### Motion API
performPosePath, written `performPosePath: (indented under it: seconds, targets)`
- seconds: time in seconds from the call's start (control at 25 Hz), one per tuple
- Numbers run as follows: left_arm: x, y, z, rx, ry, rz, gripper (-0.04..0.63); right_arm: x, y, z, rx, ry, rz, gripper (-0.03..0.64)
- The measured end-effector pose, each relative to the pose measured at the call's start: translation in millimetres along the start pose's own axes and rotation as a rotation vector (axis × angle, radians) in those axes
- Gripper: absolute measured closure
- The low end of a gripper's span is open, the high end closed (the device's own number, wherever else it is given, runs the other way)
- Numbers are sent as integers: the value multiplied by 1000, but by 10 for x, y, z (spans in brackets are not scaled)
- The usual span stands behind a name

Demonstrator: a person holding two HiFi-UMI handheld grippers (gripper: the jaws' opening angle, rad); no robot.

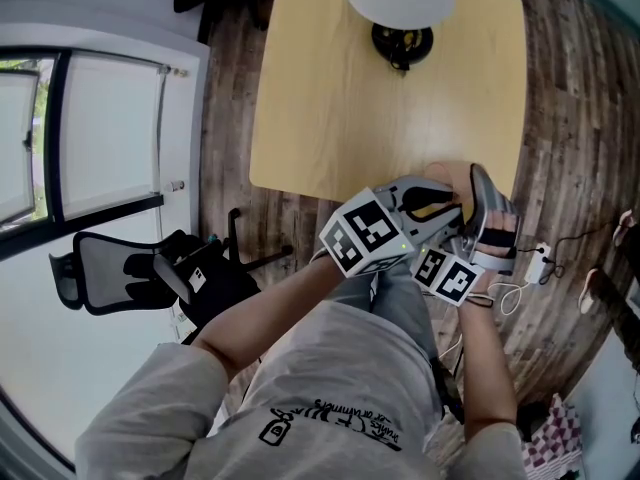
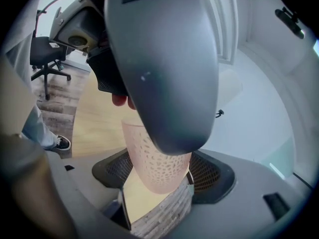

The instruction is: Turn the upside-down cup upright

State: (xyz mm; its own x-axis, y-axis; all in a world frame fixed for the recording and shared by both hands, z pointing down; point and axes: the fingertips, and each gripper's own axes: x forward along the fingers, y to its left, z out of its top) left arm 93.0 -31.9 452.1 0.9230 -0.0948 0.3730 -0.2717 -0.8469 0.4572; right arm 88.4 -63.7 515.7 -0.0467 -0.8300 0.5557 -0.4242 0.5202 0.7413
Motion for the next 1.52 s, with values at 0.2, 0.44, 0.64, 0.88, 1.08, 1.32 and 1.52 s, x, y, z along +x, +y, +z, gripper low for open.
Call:
performPosePath:
  seconds: [0.2,0.44,0.64,0.88,1.08,1.32,1.52]
  targets:
    - [-8,-13,-27,-28,-8,-25,549,-37,4,-29,-8,4,-16,259]
    - [-55,22,-15,-181,-46,-94,574,-53,-21,-23,-24,-11,-35,259]
    - [-98,40,-8,-233,-60,-126,578,-82,-22,27,-15,-36,-25,259]
    - [-161,77,34,-283,-114,-160,580,-154,15,62,17,-67,-6,258]
    - [-236,173,46,-306,-177,-168,580,-226,-37,3,77,-73,-15,258]
    - [-336,306,93,-287,-279,-162,580,-311,-85,-65,332,-105,30,258]
    - [-444,318,223,-220,-386,-196,580,-349,-144,-71,790,-224,125,259]
